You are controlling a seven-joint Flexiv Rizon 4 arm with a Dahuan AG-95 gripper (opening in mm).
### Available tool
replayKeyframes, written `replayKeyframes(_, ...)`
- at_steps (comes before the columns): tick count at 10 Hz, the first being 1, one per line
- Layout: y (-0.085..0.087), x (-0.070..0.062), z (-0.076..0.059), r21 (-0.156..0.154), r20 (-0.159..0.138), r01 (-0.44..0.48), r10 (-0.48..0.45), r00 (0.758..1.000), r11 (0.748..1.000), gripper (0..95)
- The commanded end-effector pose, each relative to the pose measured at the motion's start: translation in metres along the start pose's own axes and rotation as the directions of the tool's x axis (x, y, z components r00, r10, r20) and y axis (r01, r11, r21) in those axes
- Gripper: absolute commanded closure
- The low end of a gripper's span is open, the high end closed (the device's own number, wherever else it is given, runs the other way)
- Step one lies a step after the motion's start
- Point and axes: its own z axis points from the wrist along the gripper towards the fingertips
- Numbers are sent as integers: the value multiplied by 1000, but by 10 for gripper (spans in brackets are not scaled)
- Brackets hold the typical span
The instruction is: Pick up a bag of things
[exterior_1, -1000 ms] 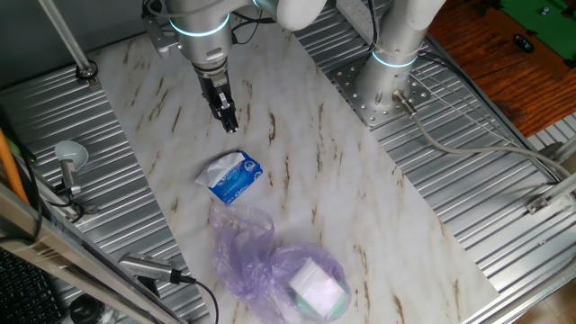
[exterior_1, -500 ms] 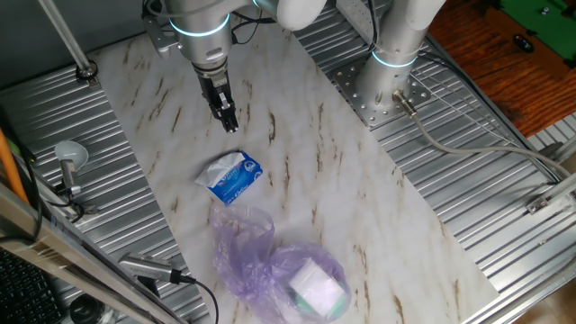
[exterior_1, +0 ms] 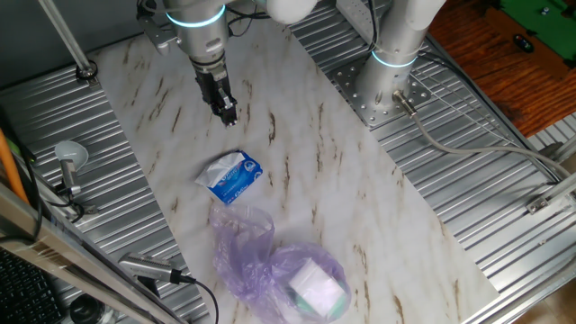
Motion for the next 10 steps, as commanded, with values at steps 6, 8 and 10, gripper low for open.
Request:
replayKeyframes(6, 0, -1, 0, -174, 26, -9, 13, 1000, 985, 950)
replayKeyframes(8, 0, -3, 0, -270, 69, -28, 48, 996, 962, 950)
replayKeyframes(10, 3, -10, 0, -344, 102, -38, 78, 992, 938, 760)
